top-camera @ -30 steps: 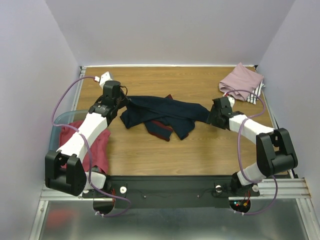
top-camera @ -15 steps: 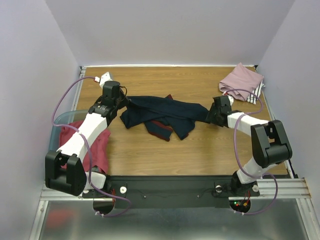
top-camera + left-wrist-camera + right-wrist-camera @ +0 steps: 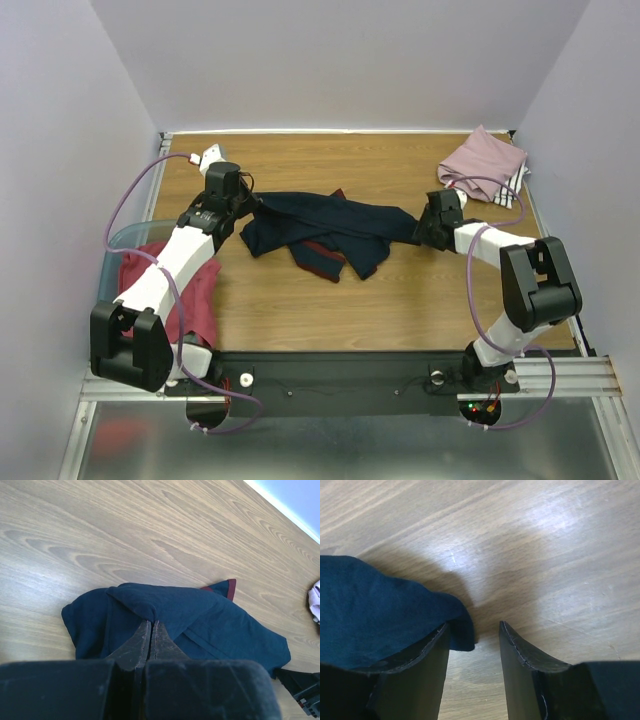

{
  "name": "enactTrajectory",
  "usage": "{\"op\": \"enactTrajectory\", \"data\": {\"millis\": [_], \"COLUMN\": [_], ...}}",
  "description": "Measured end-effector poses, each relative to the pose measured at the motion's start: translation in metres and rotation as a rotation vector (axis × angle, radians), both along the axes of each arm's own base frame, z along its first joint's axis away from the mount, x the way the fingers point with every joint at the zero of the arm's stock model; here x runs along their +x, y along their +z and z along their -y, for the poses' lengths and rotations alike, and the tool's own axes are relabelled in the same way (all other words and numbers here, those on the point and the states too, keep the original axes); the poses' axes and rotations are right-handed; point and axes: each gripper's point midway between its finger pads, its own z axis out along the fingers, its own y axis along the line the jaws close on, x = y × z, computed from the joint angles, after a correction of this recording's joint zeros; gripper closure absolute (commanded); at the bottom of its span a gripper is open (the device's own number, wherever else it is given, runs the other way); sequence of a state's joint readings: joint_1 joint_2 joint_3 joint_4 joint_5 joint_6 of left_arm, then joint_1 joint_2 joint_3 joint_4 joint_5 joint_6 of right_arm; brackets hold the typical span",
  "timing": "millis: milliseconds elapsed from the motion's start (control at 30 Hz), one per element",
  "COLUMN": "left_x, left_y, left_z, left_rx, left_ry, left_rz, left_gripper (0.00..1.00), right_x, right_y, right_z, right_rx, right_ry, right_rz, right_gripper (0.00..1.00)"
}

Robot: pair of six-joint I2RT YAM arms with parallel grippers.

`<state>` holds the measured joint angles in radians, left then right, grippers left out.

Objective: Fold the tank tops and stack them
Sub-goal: Flatten the tank top out

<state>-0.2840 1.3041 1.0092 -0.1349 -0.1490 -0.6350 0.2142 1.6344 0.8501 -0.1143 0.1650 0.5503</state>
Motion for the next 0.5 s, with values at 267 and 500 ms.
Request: {"op": "enactTrajectory", "data": {"millis": [267, 500], "left_x": [0.001, 0.002], "left_y": [0.001, 0.002], "left_z": [0.002, 0.003], "left_rx": [-0.009, -0.013], "left_ry": [-0.009, -0.012], "left_rz": [0.008, 0.013], "left_gripper": [1.0, 1.0], "right_x": [0.006, 0.016], "right_y": [0.001, 0.001], "right_z": [-0.006, -0.009], "right_rx": [0.032, 0.044], "right_ry": [0.014, 0.019], "right_rz": [0.022, 0.046], "right_gripper": [0.51, 0.6]}}
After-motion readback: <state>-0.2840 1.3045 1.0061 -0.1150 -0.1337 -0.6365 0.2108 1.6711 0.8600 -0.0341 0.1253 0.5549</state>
